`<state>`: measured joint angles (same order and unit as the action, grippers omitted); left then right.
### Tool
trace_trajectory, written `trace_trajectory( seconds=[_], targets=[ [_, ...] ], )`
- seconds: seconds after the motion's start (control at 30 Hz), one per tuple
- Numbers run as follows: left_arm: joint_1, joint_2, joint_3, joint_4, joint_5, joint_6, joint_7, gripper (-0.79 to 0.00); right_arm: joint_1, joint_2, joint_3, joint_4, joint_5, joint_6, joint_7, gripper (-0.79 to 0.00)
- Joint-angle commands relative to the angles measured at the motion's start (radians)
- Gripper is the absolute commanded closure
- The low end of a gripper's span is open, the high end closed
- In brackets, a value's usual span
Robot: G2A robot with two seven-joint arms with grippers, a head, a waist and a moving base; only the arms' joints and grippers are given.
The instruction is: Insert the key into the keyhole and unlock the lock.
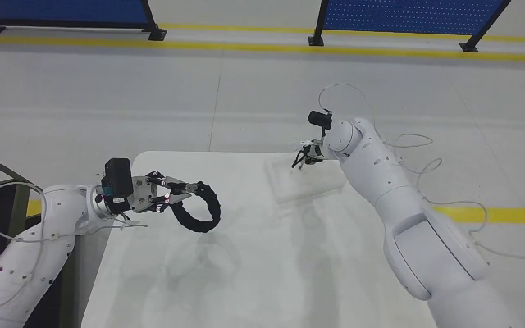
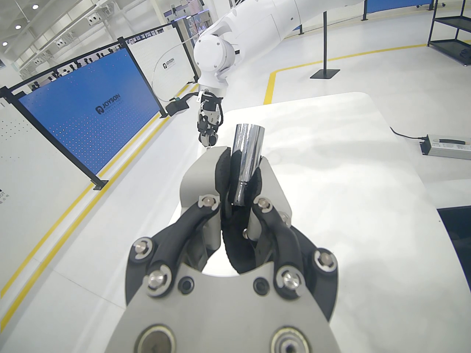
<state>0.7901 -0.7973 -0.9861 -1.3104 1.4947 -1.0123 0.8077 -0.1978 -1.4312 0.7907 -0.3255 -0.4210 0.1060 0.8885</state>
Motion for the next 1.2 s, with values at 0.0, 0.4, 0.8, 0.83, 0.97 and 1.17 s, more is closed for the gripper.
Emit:
trace_trajectory(
  seconds=[0.0,0.4,0.8,0.83,0.97,1.17],
  targets=[
    [0.000,0.000,0.000,0.000,0.000,0.000,0.000,0.000,-0.002,0.001,0.002,-0.001,-0.002,0.000,0.002,0.000],
    [0.000,0.000,0.000,0.000,0.000,0.000,0.000,0.000,-0.001,-0.010,0.019,0.030,0.019,0.020,0.002,0.000],
    [0.000,0.000,0.000,0.000,0.000,0.000,0.000,0.000,0.003,-0.034,0.028,0.086,0.043,0.024,-0.013,0.000],
    [0.000,0.000,0.000,0.000,0.000,0.000,0.000,0.000,0.004,-0.035,0.029,0.091,0.044,0.024,-0.015,0.000],
    [0.000,0.000,0.000,0.000,0.000,0.000,0.000,0.000,0.007,-0.041,0.034,0.111,0.050,0.034,-0.027,0.000],
    [0.000,0.000,0.000,0.000,0.000,0.000,0.000,0.000,0.008,-0.047,0.039,0.129,0.054,0.050,-0.043,0.000]
  ],
)
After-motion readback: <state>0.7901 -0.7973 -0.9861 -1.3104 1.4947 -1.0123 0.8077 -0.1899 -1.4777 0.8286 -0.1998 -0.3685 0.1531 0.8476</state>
